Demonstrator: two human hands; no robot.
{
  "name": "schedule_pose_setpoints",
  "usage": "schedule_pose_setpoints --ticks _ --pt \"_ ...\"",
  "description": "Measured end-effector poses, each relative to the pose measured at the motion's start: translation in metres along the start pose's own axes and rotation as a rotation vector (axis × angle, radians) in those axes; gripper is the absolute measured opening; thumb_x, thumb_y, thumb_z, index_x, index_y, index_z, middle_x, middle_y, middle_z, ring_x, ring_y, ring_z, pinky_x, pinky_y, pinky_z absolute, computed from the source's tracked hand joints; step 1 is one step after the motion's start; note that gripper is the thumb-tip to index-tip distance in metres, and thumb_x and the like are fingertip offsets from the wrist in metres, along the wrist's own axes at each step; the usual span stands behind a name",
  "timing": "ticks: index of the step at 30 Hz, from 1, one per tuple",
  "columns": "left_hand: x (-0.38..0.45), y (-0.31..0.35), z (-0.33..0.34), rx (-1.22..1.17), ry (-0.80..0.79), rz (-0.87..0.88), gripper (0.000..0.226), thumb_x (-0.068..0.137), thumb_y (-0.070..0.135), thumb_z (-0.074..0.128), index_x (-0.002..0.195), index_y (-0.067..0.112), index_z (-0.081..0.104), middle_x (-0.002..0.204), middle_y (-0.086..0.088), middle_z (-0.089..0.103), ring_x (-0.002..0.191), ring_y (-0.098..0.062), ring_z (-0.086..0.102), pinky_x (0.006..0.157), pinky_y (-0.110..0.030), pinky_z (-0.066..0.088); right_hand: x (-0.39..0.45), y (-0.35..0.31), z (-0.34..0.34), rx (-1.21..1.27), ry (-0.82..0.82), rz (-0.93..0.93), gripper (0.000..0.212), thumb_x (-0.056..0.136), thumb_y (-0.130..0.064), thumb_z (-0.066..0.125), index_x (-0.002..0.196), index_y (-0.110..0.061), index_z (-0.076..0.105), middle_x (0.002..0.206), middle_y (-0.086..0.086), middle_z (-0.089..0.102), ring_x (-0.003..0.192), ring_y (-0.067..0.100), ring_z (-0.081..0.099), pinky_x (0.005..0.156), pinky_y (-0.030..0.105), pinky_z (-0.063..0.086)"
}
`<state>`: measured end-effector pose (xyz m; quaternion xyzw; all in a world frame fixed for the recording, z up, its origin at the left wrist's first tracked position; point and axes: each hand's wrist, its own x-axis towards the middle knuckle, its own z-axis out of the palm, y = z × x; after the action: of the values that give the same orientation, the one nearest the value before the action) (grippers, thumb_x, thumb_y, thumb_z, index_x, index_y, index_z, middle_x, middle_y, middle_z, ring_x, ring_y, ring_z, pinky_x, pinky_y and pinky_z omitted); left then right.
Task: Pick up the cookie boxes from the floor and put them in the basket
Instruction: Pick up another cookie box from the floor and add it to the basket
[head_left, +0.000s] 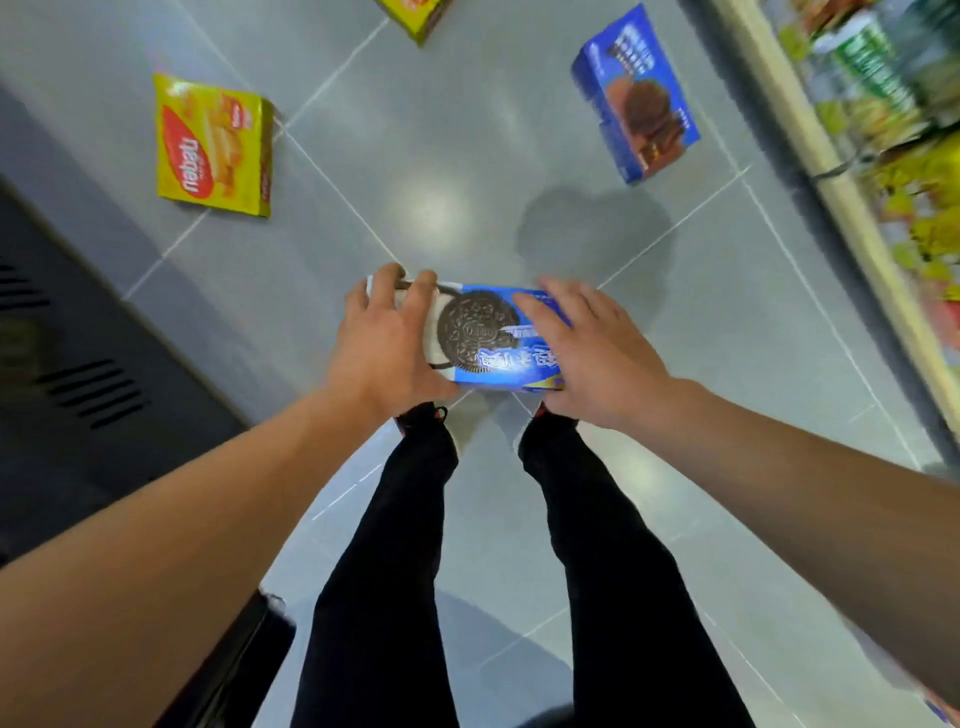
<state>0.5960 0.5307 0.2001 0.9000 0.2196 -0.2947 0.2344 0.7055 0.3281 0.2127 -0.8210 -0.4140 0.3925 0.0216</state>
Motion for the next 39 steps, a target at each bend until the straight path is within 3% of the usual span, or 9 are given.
schedule_pose_setpoints --ticks 6,11,15,21,24,27,35,37,39 --pt "-0.096 0.104 -0.119 -0.011 0.008 -0.050 0.129 0.028 0.081 0.050 0.140 0.019 0.036 0.131 -0.012 0.042 0.121 -0.032 0.045 0.102 -0.037 0.038 -0.126 -0.019 -0.114 -0.035 0.245 0.017 0.094 0.062 -0.030 0.080 0.145 -0.015 0.039 0.154 0.010 0.031 0.141 0.035 0.028 0.113 0.043 0.025" --pt "-0.148 0.191 -0.193 -0.065 -0.099 0.017 0.113 0.029 0.080 0.054 0.126 0.022 0.051 0.109 -0.001 0.058 0.114 -0.023 0.046 0.086 -0.029 0.041 -0.222 -0.014 -0.174 -0.098 0.606 0.081 0.068 0.061 -0.022 0.076 0.125 -0.009 0.058 0.129 0.013 0.057 0.112 0.036 0.055 0.093 0.044 0.045" --pt "-0.186 0.248 -0.230 -0.157 -0.250 0.047 0.101 0.037 0.073 0.069 0.125 0.026 0.054 0.112 0.001 0.059 0.102 -0.021 0.058 0.088 -0.032 0.047 -0.303 -0.015 -0.205 -0.039 0.671 0.192 0.056 0.062 -0.014 0.076 0.114 -0.008 0.059 0.111 0.011 0.061 0.099 0.036 0.059 0.079 0.044 0.052" --pt "-0.217 0.275 -0.246 -0.524 -0.332 0.187 0.048 0.057 0.053 0.075 0.092 0.021 0.071 0.087 -0.002 0.072 0.081 -0.018 0.064 0.074 -0.031 0.049 -0.401 -0.021 -0.211 0.532 0.801 0.397 0.061 0.064 -0.028 0.085 0.114 -0.021 0.051 0.111 -0.004 0.052 0.099 0.014 0.052 0.080 0.027 0.046" --pt "-0.232 0.286 -0.248 -0.747 -0.404 0.193 0.034 0.070 0.041 0.072 0.096 0.020 0.070 0.090 -0.002 0.072 0.086 -0.019 0.065 0.081 -0.038 0.051 -0.435 -0.032 -0.207 0.826 0.976 0.515 0.070 0.060 -0.022 0.090 0.117 -0.028 0.049 0.106 -0.011 0.056 0.090 0.001 0.058 0.072 0.010 0.044" --pt "-0.247 0.303 -0.243 -0.916 -0.408 0.210 0.020 0.084 0.032 0.069 0.099 0.019 0.065 0.095 -0.003 0.071 0.085 -0.020 0.065 0.077 -0.036 0.049 -0.457 -0.046 -0.193 1.039 1.089 0.620 0.068 0.066 -0.021 0.088 0.121 -0.031 0.049 0.103 -0.015 0.061 0.084 0.000 0.064 0.069 0.015 0.052" --pt "-0.289 0.369 -0.230 -0.898 -0.334 0.366 0.038 0.080 0.054 0.067 0.106 0.026 0.061 0.106 0.002 0.070 0.095 -0.021 0.068 0.092 -0.048 0.052 -0.500 -0.088 -0.163 1.207 1.523 0.878 0.051 0.078 -0.028 0.079 0.122 -0.032 0.053 0.121 -0.012 0.055 0.110 0.010 0.057 0.092 0.029 0.048" --pt "-0.303 0.382 -0.228 -0.858 -0.326 0.409 0.066 0.060 0.076 0.068 0.117 0.045 0.055 0.122 0.001 0.063 0.104 -0.022 0.065 0.093 -0.048 0.051 -0.512 -0.096 -0.163 1.240 1.593 0.904 0.045 0.083 -0.031 0.074 0.122 -0.034 0.051 0.117 -0.017 0.053 0.102 -0.003 0.057 0.083 0.020 0.047" --pt "-0.323 0.399 -0.222 -0.796 -0.342 0.527 0.068 0.049 0.085 0.065 0.112 0.066 0.048 0.133 0.002 0.055 0.111 -0.024 0.062 0.094 -0.050 0.050 -0.535 -0.099 -0.160 1.288 1.714 0.941 0.039 0.087 -0.034 0.068 0.122 -0.034 0.052 0.119 -0.014 0.054 0.095 -0.009 0.056 0.078 0.018 0.046"
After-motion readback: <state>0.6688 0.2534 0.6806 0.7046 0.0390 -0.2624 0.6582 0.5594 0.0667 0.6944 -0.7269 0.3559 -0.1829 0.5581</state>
